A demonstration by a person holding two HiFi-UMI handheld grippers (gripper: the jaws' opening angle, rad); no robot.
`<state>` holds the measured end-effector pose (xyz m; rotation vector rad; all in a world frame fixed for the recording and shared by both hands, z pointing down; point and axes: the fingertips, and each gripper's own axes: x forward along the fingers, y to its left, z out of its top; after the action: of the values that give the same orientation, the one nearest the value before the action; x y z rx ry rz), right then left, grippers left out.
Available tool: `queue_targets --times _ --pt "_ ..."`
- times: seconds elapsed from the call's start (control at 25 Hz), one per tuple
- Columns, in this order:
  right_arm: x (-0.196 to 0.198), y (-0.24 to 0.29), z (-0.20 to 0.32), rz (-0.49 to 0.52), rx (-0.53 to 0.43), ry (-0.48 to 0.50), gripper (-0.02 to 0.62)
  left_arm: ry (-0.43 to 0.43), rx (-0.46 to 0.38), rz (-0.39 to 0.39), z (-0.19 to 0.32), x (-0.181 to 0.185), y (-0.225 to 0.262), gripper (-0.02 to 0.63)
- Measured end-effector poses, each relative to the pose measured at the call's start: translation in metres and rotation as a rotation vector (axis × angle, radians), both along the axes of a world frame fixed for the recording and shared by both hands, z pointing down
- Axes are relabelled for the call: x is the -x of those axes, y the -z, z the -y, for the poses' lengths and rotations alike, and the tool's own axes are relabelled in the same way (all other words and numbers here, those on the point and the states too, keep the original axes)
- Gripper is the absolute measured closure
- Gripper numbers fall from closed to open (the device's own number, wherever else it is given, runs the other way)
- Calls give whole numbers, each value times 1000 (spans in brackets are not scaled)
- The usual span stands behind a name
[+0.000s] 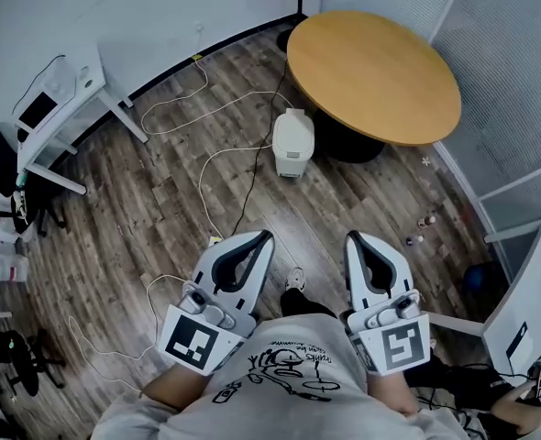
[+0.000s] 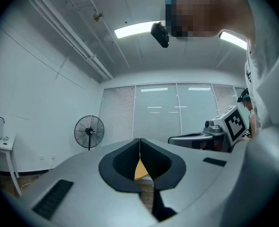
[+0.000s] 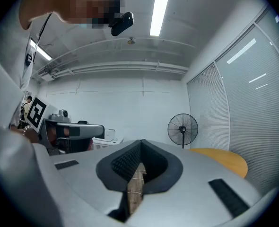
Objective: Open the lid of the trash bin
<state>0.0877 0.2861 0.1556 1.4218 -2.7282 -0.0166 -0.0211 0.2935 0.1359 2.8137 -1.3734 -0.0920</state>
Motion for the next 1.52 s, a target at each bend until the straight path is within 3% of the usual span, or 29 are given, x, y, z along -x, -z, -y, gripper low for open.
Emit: queue_targets --times 0.64,0.92,1.12,1.52 --pt "-43 -17 74 13 37 25 588 32 22 16 78 -42 -14 586" --pt "-42 -9 98 43 24 6 588 27 18 19 101 -44 -13 586" --pt "-38 -14 120 8 18 20 588 12 12 15 124 -42 -13 586" --pt "-3 -9 195 16 15 25 588 23 25 11 196 -10 -16 586"
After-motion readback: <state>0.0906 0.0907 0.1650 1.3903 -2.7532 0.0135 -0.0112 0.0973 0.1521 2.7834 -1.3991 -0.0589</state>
